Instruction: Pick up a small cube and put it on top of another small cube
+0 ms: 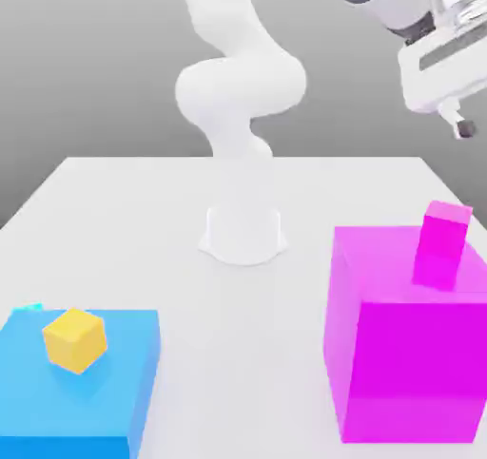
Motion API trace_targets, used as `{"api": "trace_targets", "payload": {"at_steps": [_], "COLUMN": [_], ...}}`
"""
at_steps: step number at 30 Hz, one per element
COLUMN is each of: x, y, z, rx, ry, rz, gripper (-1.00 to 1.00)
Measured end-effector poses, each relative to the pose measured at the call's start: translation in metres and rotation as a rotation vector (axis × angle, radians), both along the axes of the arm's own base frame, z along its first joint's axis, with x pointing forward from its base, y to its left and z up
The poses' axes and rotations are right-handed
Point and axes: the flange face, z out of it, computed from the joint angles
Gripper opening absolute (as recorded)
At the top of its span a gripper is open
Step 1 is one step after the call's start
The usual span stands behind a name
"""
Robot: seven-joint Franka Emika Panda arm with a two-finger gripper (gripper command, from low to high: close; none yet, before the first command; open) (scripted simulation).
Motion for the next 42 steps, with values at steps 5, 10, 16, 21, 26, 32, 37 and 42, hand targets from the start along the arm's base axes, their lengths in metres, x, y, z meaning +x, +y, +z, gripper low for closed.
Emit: {"api": "trace_targets", "payload": {"at_steps": [5, 10, 16, 21, 26, 32, 37, 42], "x": [-0.024, -0.054, -0.088, -0.085, -0.078, -0.073, -0.071, -0.075], "y": [0.023, 0.042, 0.053, 0.03, -0.006, -0.018, -0.018, -0.02], "z": [-0.042, -0.082, -0.131, -0.189, -0.24, -0.268, -0.295, -0.322], "rx": [-0.138, -0.267, -0.399, -0.452, -0.491, -0.492, -0.494, -0.491], "ry": [0.001, -0.005, 0.002, 0.16, 0.329, 0.374, 0.371, 0.38], "rz": [0.286, 0.578, 0.909, 1.005, 1.022, 1.01, 1.008, 1.007], "gripper": [0.0, 0.0, 0.0, 0.0, 0.0, 0.0, 0.0, -1.0]}}
